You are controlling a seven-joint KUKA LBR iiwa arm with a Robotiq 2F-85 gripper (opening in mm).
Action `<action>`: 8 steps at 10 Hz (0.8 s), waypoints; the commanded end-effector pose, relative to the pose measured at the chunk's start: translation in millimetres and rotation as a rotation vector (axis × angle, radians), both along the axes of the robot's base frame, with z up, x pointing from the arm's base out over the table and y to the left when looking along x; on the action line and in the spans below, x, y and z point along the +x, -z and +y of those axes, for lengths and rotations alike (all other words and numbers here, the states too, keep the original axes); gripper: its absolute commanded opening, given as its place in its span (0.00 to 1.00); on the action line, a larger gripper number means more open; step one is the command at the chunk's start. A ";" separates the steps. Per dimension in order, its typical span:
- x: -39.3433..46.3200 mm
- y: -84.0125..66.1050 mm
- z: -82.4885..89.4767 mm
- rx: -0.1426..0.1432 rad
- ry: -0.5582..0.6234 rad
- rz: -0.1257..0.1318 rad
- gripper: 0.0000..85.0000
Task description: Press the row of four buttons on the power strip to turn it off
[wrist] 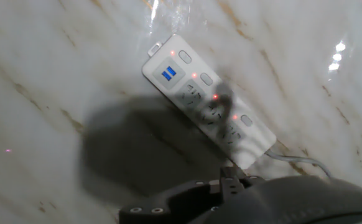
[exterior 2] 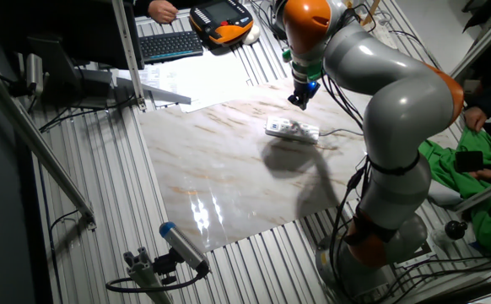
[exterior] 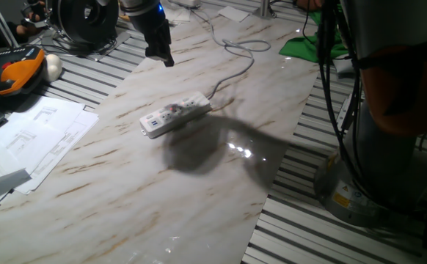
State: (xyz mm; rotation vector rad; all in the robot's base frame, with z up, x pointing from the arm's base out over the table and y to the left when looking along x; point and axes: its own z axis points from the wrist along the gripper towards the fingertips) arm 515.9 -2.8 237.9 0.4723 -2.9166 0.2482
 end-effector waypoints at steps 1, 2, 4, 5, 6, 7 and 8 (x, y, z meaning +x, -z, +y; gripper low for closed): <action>0.0 -0.1 0.4 -0.003 -0.006 -0.004 0.00; 0.2 0.2 -1.9 0.017 0.003 -0.003 0.00; 0.2 0.6 -4.3 0.039 0.013 -0.003 0.00; 0.2 1.0 -6.1 0.054 0.025 -0.003 0.00; 0.4 0.8 -6.2 0.053 0.031 -0.004 0.00; 0.3 0.8 -6.2 0.053 0.032 -0.006 0.00; 0.3 0.8 -6.2 0.053 0.032 -0.006 0.00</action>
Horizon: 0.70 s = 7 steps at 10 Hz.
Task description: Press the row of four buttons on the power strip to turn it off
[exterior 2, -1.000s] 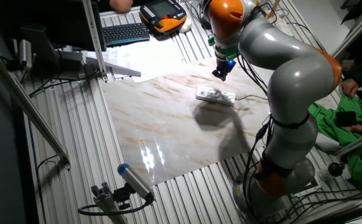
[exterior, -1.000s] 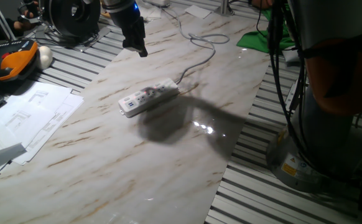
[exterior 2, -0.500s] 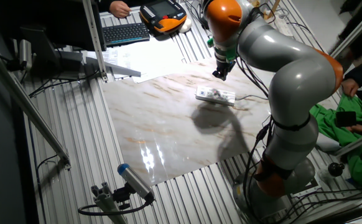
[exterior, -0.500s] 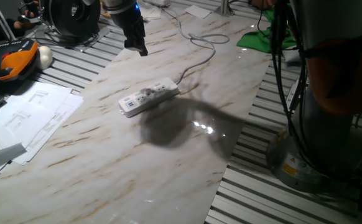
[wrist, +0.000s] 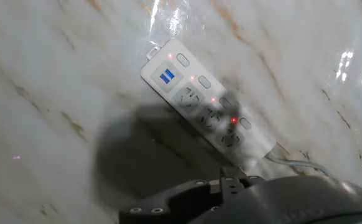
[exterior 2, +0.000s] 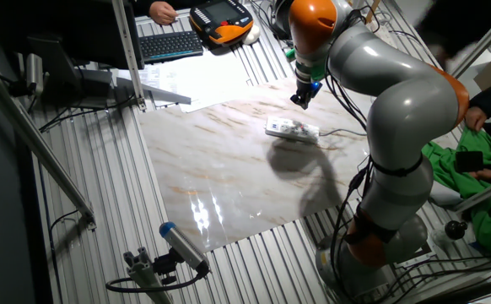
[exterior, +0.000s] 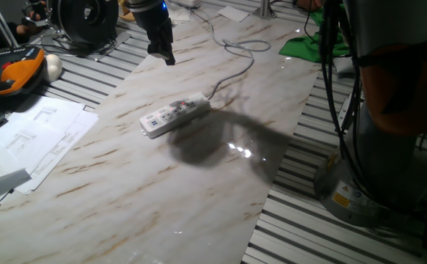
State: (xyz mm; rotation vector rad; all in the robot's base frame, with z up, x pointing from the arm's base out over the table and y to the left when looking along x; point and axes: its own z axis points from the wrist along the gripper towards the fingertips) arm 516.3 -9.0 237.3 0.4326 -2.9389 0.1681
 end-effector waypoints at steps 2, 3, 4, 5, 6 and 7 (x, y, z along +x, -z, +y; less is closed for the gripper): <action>0.0 0.2 0.0 0.000 -0.002 0.001 0.00; 0.0 0.2 0.0 0.000 0.000 0.002 0.00; 0.0 0.2 0.0 -0.003 0.009 0.001 0.00; 0.0 0.2 0.0 -0.002 0.014 -0.006 0.00; 0.0 0.2 0.0 0.031 0.041 -0.001 0.00; 0.0 0.2 0.0 0.048 0.058 0.016 0.00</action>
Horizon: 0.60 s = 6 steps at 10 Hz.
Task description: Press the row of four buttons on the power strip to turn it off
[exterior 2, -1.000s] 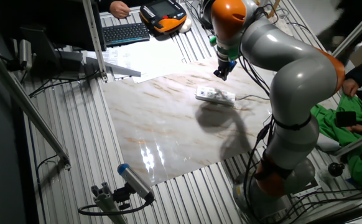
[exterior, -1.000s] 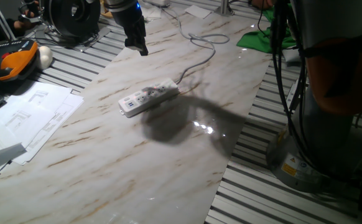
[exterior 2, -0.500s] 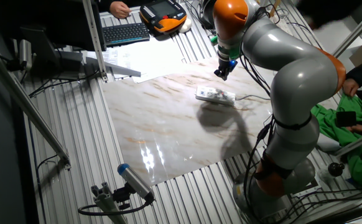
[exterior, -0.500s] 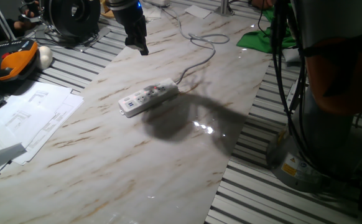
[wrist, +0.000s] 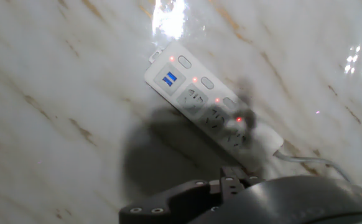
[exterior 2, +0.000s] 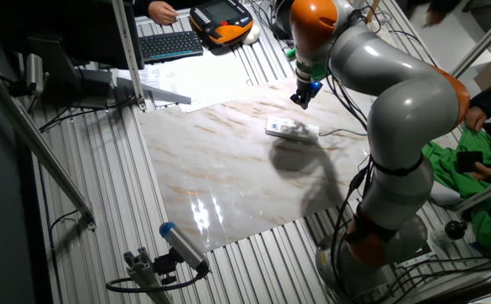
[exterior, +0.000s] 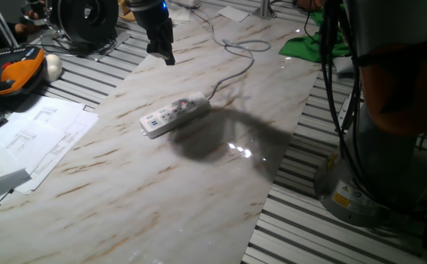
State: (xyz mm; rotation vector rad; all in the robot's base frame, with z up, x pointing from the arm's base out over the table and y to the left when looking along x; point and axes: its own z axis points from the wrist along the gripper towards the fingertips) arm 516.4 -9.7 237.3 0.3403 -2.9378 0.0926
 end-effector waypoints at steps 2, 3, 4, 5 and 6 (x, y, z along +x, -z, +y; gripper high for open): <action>-0.1 0.2 0.7 -0.015 0.045 -0.002 0.00; -0.1 0.2 0.7 -0.032 0.057 -0.004 0.00; -0.1 0.2 0.7 -0.040 0.071 0.001 0.00; -0.1 0.2 0.7 -0.047 0.092 0.000 0.00; -0.1 0.2 0.7 -0.073 0.111 0.000 0.00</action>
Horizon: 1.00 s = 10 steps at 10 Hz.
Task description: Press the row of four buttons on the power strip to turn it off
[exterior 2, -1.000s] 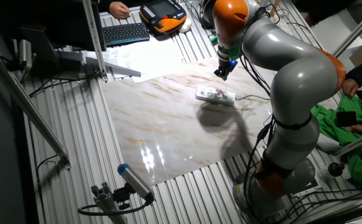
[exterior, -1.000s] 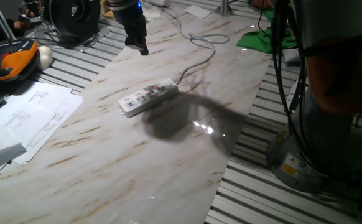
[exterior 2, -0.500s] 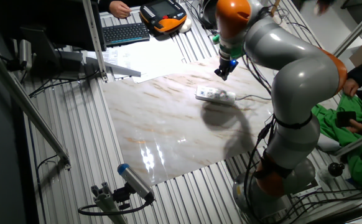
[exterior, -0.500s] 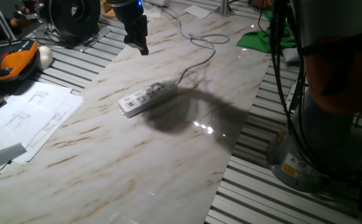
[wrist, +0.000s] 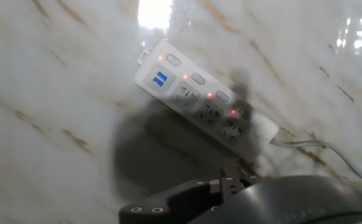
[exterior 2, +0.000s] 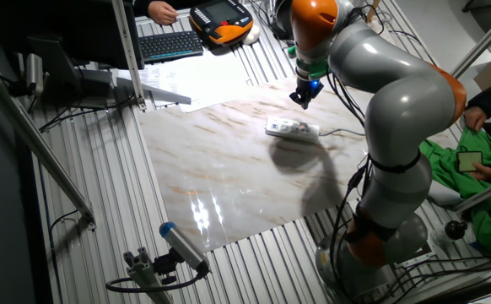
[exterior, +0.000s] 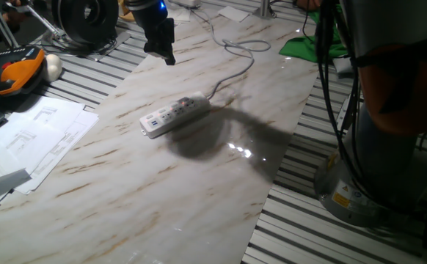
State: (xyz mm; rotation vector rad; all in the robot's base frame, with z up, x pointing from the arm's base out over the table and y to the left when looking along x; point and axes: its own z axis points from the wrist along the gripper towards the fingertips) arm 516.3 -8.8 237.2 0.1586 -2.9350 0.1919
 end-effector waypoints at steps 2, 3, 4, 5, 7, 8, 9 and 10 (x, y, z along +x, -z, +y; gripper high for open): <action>0.0 0.1 -0.2 -0.001 0.041 0.011 0.00; 0.0 0.1 -0.2 0.028 0.063 0.004 0.00; 0.0 0.1 -0.2 0.021 0.062 -0.002 0.00; 0.0 0.1 -0.2 0.008 0.050 -0.001 0.00; 0.0 0.1 -0.2 0.003 0.045 0.009 0.00; 0.0 0.1 -0.2 -0.014 0.041 0.001 0.00; 5.5 7.5 -6.1 -0.031 0.012 -0.033 0.00; 11.8 16.3 -13.1 -0.009 0.001 -0.069 0.00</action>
